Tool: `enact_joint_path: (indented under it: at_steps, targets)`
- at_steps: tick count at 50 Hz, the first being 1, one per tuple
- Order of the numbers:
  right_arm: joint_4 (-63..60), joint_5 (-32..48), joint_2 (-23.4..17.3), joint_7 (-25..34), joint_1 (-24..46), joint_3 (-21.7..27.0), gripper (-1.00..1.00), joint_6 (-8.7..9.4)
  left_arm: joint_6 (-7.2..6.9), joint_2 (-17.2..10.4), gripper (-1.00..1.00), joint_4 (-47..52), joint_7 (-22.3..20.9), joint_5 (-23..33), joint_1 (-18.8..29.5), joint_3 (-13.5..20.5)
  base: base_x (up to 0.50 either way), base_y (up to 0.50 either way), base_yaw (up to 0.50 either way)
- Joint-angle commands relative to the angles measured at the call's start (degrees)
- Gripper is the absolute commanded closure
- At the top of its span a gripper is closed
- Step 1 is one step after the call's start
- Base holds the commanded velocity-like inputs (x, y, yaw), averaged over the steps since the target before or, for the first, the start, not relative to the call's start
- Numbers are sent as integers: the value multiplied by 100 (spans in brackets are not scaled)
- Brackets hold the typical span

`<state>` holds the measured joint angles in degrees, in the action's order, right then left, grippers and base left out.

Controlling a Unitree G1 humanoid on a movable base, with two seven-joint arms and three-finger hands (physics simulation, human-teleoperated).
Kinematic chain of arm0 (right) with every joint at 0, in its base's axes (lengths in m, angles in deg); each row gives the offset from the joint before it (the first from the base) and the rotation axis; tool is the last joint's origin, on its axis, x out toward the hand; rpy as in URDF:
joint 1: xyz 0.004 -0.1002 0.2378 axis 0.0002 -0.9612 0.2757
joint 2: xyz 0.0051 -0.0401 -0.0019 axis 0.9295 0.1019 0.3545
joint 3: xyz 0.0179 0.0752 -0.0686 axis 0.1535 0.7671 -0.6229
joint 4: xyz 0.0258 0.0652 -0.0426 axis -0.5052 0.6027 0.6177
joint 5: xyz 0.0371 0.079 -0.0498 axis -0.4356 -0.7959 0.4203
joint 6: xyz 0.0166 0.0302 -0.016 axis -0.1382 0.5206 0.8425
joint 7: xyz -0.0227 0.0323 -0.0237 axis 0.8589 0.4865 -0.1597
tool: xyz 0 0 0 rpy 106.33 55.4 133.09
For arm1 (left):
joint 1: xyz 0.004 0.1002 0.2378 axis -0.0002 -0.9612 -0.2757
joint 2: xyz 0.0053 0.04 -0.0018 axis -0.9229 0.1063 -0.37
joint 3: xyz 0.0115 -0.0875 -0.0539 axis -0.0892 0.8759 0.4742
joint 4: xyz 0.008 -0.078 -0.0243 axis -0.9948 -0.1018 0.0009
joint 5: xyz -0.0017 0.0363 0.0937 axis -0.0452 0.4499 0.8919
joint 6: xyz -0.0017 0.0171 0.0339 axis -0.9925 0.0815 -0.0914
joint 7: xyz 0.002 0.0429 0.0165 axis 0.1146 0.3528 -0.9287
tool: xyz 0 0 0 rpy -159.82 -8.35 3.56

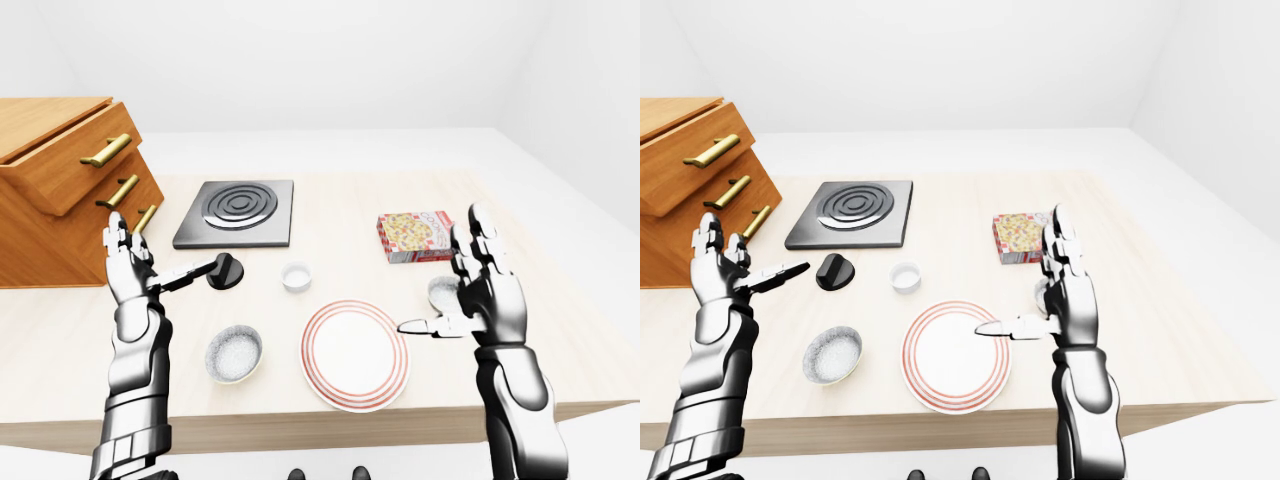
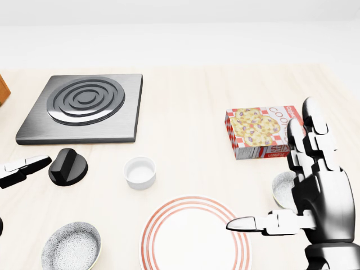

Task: Pick the akita bowl next to the plate and place it on the plate.

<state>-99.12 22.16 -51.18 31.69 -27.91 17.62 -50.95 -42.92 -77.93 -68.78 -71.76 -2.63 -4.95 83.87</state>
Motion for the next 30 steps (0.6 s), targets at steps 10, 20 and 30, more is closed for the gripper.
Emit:
enact_joint_path:
  at_steps: [10, 20, 30]
  targets:
    - [-1030, 289, -41, 909, -434, 972, -100, 0, 3, -2, -100, -54, -1, -32, 3, 8, 0, 0, 0]
    - [-1352, 853, -104, 1536, -386, 1962, -100, 0, 10, 5, -100, -65, 4, -23, 4, -2, 0, 0, 0]
    - [-1178, 1389, -460, 1784, -40, 2533, -100, 0, 53, -4, -100, -159, -5, -52, 26, 3, 0, 0, 0]
